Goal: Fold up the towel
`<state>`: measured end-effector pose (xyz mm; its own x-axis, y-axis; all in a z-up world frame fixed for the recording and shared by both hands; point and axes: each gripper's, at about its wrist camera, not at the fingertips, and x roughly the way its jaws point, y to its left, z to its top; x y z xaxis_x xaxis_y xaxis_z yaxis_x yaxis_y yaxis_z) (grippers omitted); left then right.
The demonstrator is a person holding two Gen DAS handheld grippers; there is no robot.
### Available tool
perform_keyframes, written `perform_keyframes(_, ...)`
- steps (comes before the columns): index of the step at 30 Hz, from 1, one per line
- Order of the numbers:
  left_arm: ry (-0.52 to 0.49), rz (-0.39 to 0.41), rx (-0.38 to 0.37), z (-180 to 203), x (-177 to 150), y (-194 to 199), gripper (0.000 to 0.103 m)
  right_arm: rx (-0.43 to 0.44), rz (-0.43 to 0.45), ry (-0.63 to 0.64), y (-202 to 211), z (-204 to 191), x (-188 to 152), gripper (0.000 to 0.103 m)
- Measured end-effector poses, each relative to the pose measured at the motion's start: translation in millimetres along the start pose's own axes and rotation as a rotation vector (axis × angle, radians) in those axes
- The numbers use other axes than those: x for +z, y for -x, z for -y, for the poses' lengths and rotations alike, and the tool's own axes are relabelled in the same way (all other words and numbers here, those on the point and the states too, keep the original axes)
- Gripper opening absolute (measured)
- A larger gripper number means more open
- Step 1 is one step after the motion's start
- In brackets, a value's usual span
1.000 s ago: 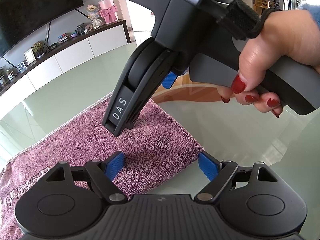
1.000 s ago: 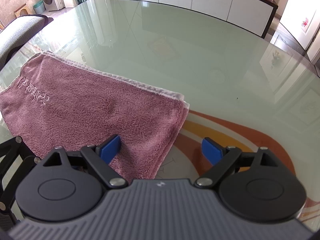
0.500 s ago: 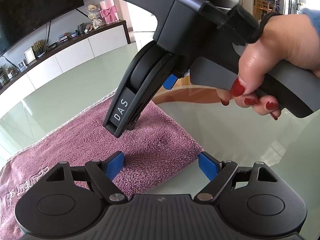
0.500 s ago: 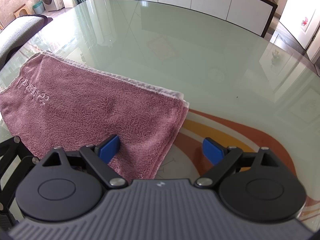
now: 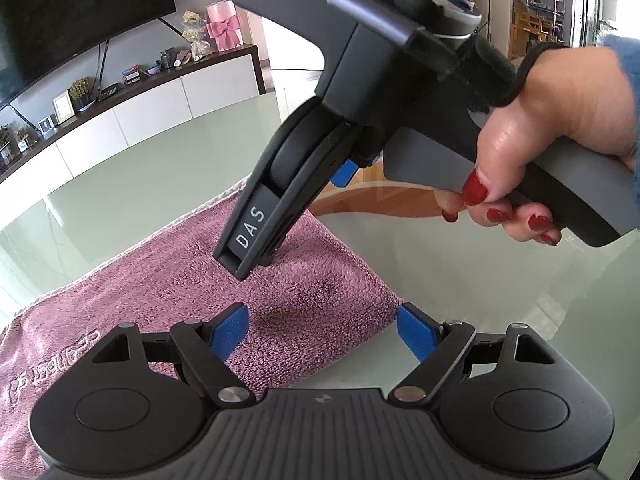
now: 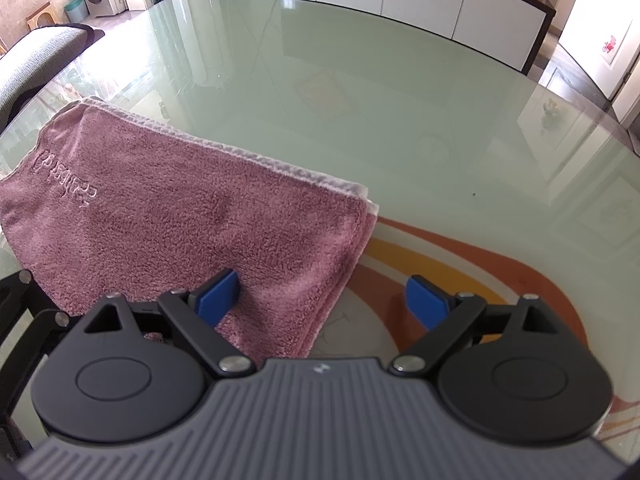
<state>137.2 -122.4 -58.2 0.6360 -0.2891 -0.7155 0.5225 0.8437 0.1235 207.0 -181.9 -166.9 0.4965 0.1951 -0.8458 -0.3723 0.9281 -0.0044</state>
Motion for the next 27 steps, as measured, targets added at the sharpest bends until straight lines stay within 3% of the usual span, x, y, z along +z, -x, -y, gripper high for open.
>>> perform_keyframes(13,0.008,-0.004,0.013,-4.3,1.3,-2.3,0.085,0.001,0.001,0.013,2.3,-1.4,-0.6,0.093)
perform_keyframes(23,-0.009,-0.001,0.004,-1.2,-7.1,-3.2,0.085,0.046,0.034,-0.117,5.1,27.9,6.2,0.089)
perform_keyframes(27,-0.011,0.017,-0.012,3.7,-8.0,0.2,0.085,0.021,0.044,-0.108,2.3,27.3,10.8,0.089)
